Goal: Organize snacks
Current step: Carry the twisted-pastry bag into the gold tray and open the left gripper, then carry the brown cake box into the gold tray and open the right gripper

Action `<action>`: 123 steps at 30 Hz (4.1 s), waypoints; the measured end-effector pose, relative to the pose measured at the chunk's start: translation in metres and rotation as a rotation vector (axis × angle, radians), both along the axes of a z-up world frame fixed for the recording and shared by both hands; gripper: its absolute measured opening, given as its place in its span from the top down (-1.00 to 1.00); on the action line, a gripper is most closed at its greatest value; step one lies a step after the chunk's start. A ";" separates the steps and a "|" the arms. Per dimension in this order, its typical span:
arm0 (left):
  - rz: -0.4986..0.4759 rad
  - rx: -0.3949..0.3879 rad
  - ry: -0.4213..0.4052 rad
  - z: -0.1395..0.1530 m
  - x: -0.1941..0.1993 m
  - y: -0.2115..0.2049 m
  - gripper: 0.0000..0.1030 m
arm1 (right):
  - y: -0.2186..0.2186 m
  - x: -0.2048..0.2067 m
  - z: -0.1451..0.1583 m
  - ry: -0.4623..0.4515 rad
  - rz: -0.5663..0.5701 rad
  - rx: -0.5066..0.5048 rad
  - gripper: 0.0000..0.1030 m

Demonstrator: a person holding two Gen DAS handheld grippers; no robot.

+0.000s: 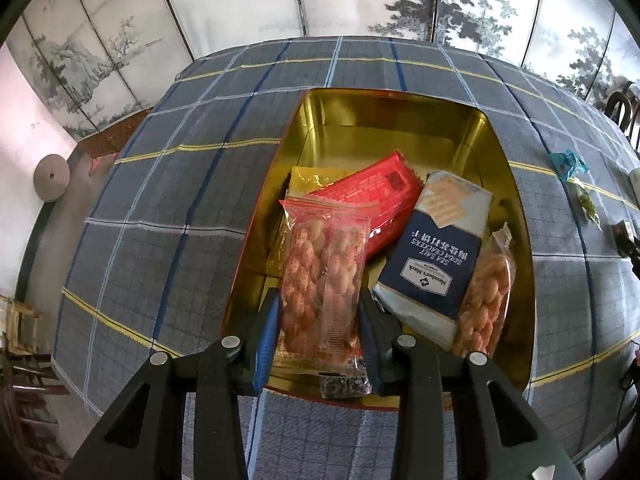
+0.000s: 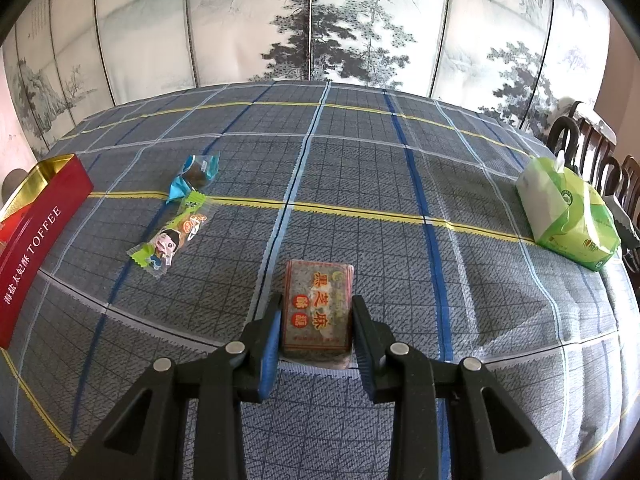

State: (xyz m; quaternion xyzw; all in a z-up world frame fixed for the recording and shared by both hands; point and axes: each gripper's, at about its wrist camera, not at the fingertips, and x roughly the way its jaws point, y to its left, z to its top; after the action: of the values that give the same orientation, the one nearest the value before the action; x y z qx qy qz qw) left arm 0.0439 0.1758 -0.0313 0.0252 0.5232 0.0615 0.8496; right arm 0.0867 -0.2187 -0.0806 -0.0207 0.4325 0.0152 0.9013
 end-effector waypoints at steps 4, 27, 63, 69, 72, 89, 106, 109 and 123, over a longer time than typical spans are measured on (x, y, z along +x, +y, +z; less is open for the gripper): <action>-0.003 0.006 0.000 -0.001 0.000 0.001 0.30 | 0.000 0.000 0.000 0.000 0.001 -0.005 0.36; -0.034 0.083 -0.021 0.003 -0.006 -0.011 -0.20 | -0.001 0.000 0.000 -0.002 0.002 -0.017 0.38; 0.062 0.046 -0.131 0.040 -0.050 -0.003 -0.75 | 0.014 -0.008 0.012 0.013 -0.057 -0.017 0.40; 0.094 0.025 -0.133 0.041 -0.057 0.010 -0.81 | 0.041 -0.013 0.030 -0.014 -0.002 0.020 0.40; 0.115 0.016 -0.142 0.042 -0.063 0.017 -0.81 | 0.062 -0.016 0.041 -0.020 0.043 0.052 0.40; 0.253 -0.003 -0.132 0.040 -0.093 0.068 -0.82 | 0.239 -0.040 0.084 -0.036 0.438 0.167 0.40; 0.348 -0.014 -0.121 0.041 -0.114 0.106 -0.82 | 0.324 -0.046 0.061 0.007 0.577 0.091 0.40; 0.352 -0.015 -0.116 0.040 -0.115 0.107 -0.82 | 0.331 -0.043 0.055 0.011 0.580 0.063 0.40; 0.331 -0.014 -0.095 0.036 -0.111 0.101 -0.82 | 0.343 -0.040 0.043 0.017 0.597 0.008 0.39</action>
State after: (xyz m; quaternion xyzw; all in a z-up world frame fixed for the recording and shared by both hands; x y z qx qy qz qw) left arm -0.0675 0.2769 0.0046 -0.0701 0.4798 0.1983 0.8518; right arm 0.0468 0.1244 -0.0380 -0.1434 0.4150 0.2814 0.8533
